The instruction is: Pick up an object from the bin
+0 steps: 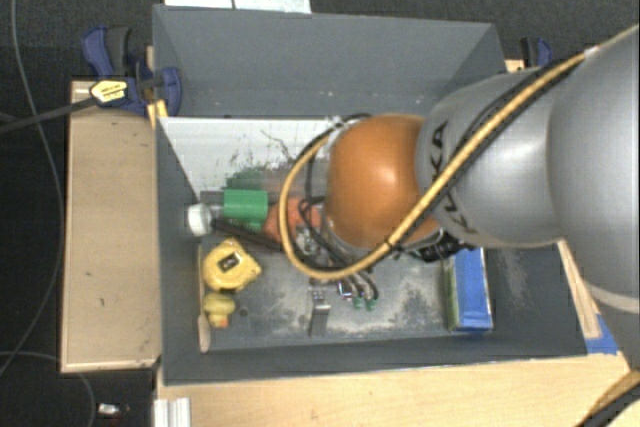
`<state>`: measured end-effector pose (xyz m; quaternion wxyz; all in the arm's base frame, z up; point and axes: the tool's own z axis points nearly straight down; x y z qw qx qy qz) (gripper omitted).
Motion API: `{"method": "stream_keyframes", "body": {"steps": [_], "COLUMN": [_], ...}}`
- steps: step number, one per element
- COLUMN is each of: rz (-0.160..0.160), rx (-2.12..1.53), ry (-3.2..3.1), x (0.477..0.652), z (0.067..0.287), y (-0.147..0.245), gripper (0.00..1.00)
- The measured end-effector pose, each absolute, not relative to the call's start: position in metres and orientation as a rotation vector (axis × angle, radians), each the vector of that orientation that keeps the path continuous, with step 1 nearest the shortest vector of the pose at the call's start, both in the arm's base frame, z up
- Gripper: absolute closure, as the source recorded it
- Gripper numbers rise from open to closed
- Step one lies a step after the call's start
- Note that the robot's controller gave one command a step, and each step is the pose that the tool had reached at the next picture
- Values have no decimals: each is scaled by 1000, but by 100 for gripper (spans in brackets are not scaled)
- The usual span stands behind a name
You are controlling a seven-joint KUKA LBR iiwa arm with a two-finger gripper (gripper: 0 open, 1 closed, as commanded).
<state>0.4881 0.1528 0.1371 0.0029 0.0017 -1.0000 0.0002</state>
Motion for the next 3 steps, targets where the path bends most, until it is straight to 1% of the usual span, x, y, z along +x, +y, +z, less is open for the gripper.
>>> {"method": "stream_keyframes", "body": {"steps": [1, 2, 3], "rz": [-1, -3, -5], "rx": [-3, 183, 479], "ry": [-3143, -3142, -3117], "x": [490, 539, 590], "z": [141, 127, 74], "y": [152, 139, 142], "gripper": [0, 0, 100]}}
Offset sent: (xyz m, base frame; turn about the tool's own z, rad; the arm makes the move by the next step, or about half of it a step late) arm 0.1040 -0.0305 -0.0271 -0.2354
